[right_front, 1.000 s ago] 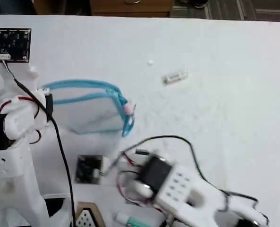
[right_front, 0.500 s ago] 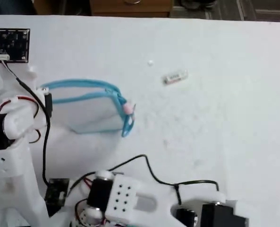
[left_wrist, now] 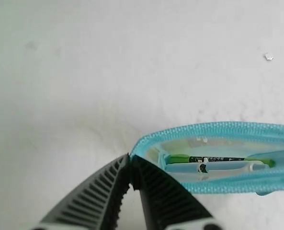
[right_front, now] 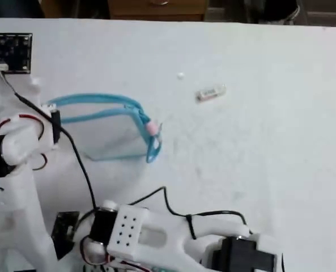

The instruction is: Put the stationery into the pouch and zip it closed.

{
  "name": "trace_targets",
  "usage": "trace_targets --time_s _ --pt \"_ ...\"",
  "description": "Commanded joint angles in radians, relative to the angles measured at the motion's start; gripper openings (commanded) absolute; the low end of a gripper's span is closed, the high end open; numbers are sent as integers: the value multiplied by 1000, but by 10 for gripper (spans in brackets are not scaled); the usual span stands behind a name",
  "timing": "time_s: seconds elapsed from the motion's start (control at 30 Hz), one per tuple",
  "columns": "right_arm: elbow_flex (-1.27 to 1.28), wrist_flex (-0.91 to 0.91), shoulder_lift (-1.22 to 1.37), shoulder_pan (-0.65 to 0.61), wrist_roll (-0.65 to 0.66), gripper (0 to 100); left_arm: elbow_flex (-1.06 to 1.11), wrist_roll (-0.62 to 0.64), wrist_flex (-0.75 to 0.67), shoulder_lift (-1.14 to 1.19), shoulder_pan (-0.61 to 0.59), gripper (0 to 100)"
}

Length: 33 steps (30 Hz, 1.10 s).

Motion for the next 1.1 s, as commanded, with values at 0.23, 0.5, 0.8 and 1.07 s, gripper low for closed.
trace_targets --time_s 0.23,0.5,0.8,1.07 --pt "18 127 -4 341 129 21 68 -2 5 81 15 23" --pt "21 179 -294 625 258 30 69 0 5 81 15 23" --pt "146 180 -676 641 628 34 69 2 5 81 15 23" --pt "218 150 -1096 328 743 67 69 2 5 81 15 23"
